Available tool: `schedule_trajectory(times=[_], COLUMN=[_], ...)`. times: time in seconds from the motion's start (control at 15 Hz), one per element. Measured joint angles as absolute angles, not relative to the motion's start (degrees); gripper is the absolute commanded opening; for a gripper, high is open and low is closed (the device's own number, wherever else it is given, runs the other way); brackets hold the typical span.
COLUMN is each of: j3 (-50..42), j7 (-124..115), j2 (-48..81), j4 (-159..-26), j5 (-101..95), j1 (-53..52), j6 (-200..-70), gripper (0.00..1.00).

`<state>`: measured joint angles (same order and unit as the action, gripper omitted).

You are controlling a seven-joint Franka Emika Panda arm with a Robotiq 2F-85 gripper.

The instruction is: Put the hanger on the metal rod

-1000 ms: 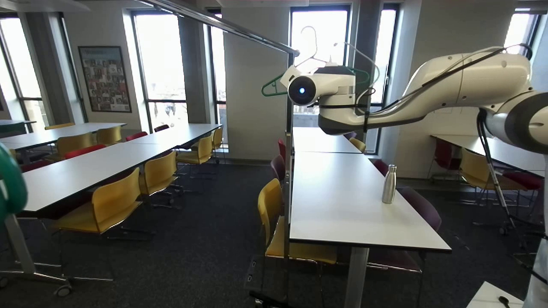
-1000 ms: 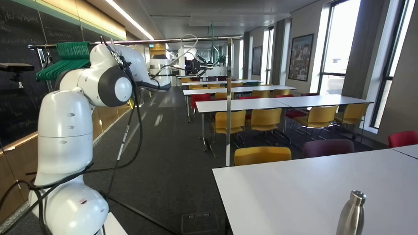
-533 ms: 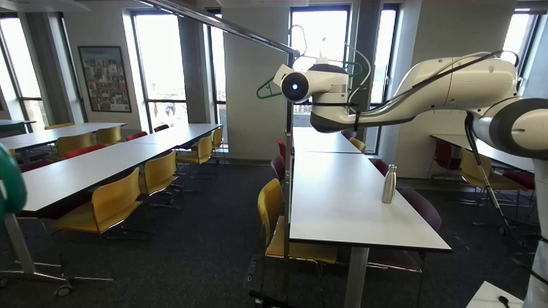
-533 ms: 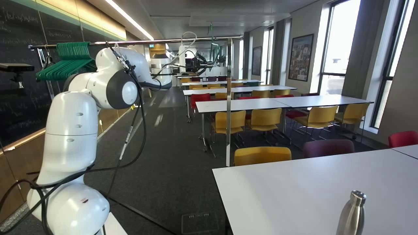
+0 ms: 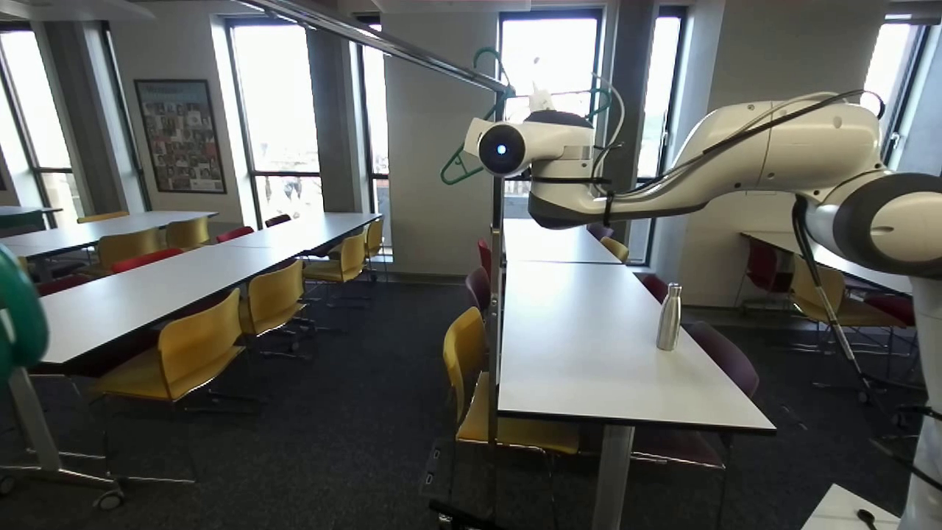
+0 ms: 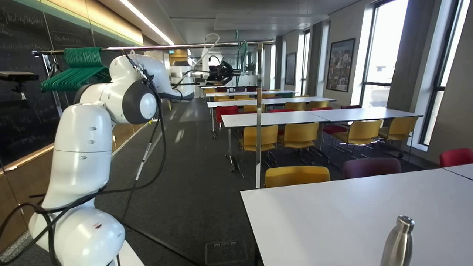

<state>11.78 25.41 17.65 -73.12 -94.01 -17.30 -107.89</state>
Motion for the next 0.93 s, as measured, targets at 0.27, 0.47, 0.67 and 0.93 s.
schedule_trajectory(times=[0.27, 0.47, 0.67, 0.93], j3=[11.7, 11.6, 11.6, 11.6], j7=[29.2, 30.8, 31.1, 30.7], j2=[18.0, 18.4, 19.0, 19.2], j4=[-73.1, -73.1, -73.1, -73.1], j5=[-94.0, -94.0, -94.1, -94.1], j1=[-17.3, -17.4, -17.4, -17.4], j6=[-107.9, -107.9, -107.9, -107.9], gripper=[0.02, 0.02, 0.02, 0.02])
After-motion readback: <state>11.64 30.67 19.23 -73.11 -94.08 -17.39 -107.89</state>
